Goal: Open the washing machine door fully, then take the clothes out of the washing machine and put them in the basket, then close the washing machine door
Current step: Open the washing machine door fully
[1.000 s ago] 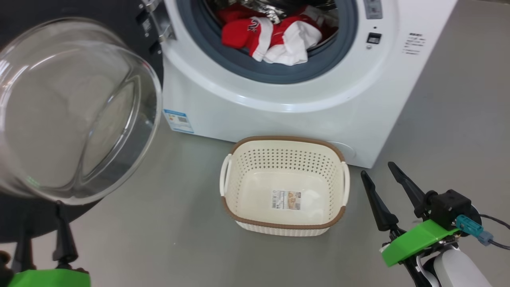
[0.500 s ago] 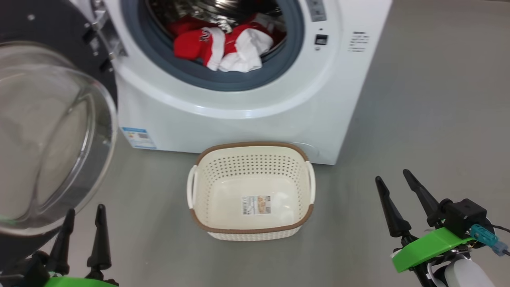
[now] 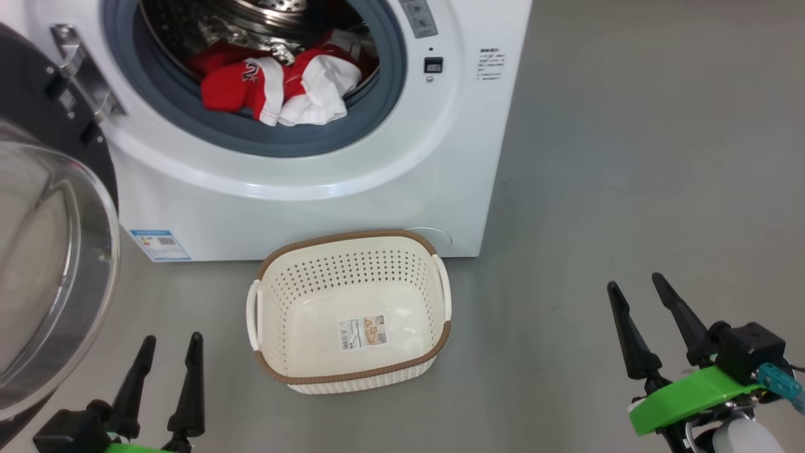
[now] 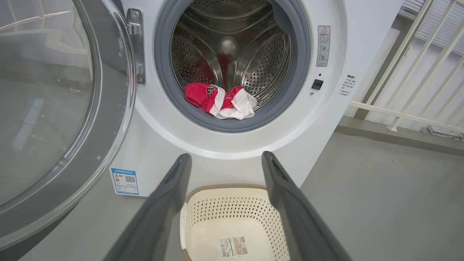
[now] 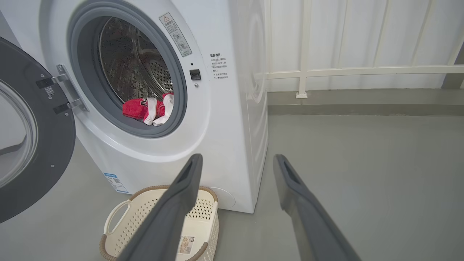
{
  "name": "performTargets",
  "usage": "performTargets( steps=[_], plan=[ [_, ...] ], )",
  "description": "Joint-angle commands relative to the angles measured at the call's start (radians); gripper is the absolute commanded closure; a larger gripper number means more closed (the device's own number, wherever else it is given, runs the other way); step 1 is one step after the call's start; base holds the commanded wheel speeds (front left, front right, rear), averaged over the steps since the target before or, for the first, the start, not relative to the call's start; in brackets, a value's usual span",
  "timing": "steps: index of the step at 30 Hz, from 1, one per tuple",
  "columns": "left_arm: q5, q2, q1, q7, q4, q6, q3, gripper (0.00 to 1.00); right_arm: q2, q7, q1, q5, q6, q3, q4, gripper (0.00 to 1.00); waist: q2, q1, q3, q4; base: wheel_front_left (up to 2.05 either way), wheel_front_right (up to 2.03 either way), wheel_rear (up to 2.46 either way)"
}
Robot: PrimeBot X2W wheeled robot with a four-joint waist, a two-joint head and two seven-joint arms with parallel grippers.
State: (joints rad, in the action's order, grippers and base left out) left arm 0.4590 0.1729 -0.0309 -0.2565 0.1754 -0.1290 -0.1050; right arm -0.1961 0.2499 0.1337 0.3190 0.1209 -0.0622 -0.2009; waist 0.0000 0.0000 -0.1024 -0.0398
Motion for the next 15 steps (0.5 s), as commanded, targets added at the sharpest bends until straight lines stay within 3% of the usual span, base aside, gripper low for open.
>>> performTargets(
  steps=[1,15],
  plan=[
    [-0.010,0.023,-0.010,-0.005,-0.026,-0.002,0.029,0.00,-0.006,0.012,-0.015,0.001,0.010,-0.015,0.029,0.00,0.0000,0.0000,0.003,0.017,0.00,0.00,0.00],
    [-0.011,0.030,-0.023,-0.005,-0.022,-0.002,0.032,0.00,0.002,0.012,-0.015,-0.004,0.010,0.002,0.037,0.00,0.0000,0.0000,0.000,0.020,0.00,0.00,0.00]
  ],
)
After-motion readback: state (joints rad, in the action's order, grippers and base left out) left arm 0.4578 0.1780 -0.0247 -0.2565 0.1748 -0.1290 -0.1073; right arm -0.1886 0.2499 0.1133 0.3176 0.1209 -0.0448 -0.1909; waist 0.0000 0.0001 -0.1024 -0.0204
